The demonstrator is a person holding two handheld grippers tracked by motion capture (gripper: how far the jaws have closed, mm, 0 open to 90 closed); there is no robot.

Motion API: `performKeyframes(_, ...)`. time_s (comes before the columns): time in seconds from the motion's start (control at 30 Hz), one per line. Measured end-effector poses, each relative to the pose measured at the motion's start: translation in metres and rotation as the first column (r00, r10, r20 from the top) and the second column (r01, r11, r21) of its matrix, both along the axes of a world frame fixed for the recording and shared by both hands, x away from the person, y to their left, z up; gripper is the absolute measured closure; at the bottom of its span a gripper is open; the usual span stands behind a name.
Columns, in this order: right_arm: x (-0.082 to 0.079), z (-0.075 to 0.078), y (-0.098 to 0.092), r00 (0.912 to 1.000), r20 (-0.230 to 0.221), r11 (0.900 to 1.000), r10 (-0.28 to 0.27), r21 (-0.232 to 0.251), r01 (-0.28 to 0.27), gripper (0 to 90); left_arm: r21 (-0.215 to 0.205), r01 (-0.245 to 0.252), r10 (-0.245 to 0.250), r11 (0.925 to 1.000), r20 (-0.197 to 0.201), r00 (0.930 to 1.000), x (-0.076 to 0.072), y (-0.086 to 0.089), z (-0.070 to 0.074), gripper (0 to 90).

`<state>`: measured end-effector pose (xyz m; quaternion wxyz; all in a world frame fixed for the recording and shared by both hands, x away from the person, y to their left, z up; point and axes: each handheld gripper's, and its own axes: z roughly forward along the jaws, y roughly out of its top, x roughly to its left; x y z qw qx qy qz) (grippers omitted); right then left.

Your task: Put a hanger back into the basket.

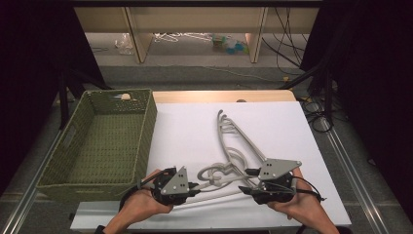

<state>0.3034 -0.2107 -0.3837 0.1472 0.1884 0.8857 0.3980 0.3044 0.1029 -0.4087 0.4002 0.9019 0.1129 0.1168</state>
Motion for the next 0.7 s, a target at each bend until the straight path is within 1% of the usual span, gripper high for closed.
performKeyframes(0.03, 0.001, 0.000, 0.000, 0.9997, 0.009, 1.000, -0.021, 0.013, 0.021, 43.7, -0.017, -0.027, 0.026, 0.9995, -0.028, 0.9993, 0.002, 0.002, 0.000, 79.0)
performKeyframes(0.1, 0.002, 0.000, -0.002, 0.9989, 0.010, 0.998, -0.047, 0.032, 0.046, 42.2, -0.022, -0.067, 0.065, 0.9975, -0.053, 0.9965, 0.004, 0.007, 0.002, 79.1)
performKeyframes(0.17, 0.004, 0.000, -0.004, 0.9974, 0.011, 0.996, -0.072, 0.058, 0.071, 41.2, -0.049, -0.090, 0.087, 0.9947, -0.074, 0.9935, 0.006, 0.012, 0.003, 79.1)
performKeyframes(0.2, 0.004, 0.000, -0.005, 0.9971, 0.005, 0.995, -0.076, 0.061, 0.076, 41.0, -0.060, -0.102, 0.097, 0.9930, -0.090, 0.9913, 0.006, 0.014, 0.005, 79.1)
performKeyframes(0.27, 0.004, 0.001, -0.005, 0.9968, 0.015, 0.994, -0.079, 0.072, 0.078, 41.0, -0.074, -0.115, 0.108, 0.9905, -0.097, 0.9894, 0.007, 0.017, 0.008, 79.1)
performKeyframes(0.3, 0.003, 0.001, -0.005, 0.9968, 0.016, 0.994, -0.078, 0.075, 0.077, 40.9, -0.074, -0.115, 0.108, 0.9905, -0.097, 0.9894, 0.007, 0.017, 0.008, 79.0)
performKeyframes(0.33, 0.003, 0.002, -0.005, 0.9968, 0.018, 0.994, -0.077, 0.077, 0.076, 40.7, -0.100, -0.141, 0.129, 0.9850, -0.116, 0.9848, 0.008, 0.021, 0.011, 79.1)
performKeyframes(0.37, 0.002, 0.002, -0.004, 0.9968, 0.018, 0.994, -0.078, 0.080, 0.077, 40.5, -0.100, -0.141, 0.129, 0.9850, -0.116, 0.9848, 0.008, 0.021, 0.011, 79.0)
performKeyframes(0.4, 0.002, 0.001, -0.004, 0.9971, 0.017, 0.994, -0.073, 0.086, 0.072, 40.1, -0.123, -0.166, 0.150, 0.9784, -0.132, 0.9799, 0.009, 0.026, 0.014, 79.0)
performKeyframes(0.43, 0.002, 0.001, -0.004, 0.9972, 0.015, 0.994, -0.073, 0.081, 0.071, 39.8, -0.138, -0.176, 0.156, 0.9746, -0.145, 0.9770, 0.010, 0.028, 0.015, 79.0)
performKeyframes(0.47, 0.002, -0.001, -0.003, 0.9972, 0.011, 0.994, -0.073, 0.084, 0.072, 39.4, -0.154, -0.192, 0.167, 0.9692, -0.162, 0.9725, 0.011, 0.032, 0.017, 79.0)
performKeyframes(0.5, 0.002, -0.002, -0.003, 0.9974, 0.006, 0.994, -0.072, 0.088, 0.072, 39.2, -0.162, -0.203, 0.175, 0.9657, -0.170, 0.9697, 0.012, 0.035, 0.018, 79.0)
performKeyframes(0.57, 0.002, -0.005, -0.004, 0.9968, -0.004, 0.993, -0.079, 0.087, 0.079, 38.2, -0.166, -0.225, 0.196, 0.9602, -0.174, 0.9651, 0.012, 0.040, 0.021, 79.0)
performKeyframes(0.6, 0.002, -0.006, -0.004, 0.9968, -0.009, 0.993, -0.079, 0.089, 0.080, 37.8, -0.174, -0.226, 0.197, 0.9583, -0.169, 0.9657, 0.013, 0.043, 0.023, 79.0)
performKeyframes(0.63, 0.002, -0.008, -0.005, 0.9965, -0.013, 0.992, -0.083, 0.089, 0.084, 37.1, -0.175, -0.237, 0.208, 0.9556, -0.173, 0.9628, 0.012, 0.044, 0.025, 79.0)
performKeyframes(0.67, 0.002, -0.009, -0.004, 0.9967, -0.011, 0.992, -0.081, 0.095, 0.081, 36.5, -0.183, -0.240, 0.207, 0.9534, -0.179, 0.9618, 0.013, 0.046, 0.027, 79.0)
performKeyframes(0.7, 0.002, -0.010, -0.005, 0.9960, -0.023, 0.992, -0.086, 0.087, 0.088, 36.1, -0.190, -0.245, 0.211, 0.9508, -0.179, 0.9609, 0.012, 0.048, 0.029, 79.0)
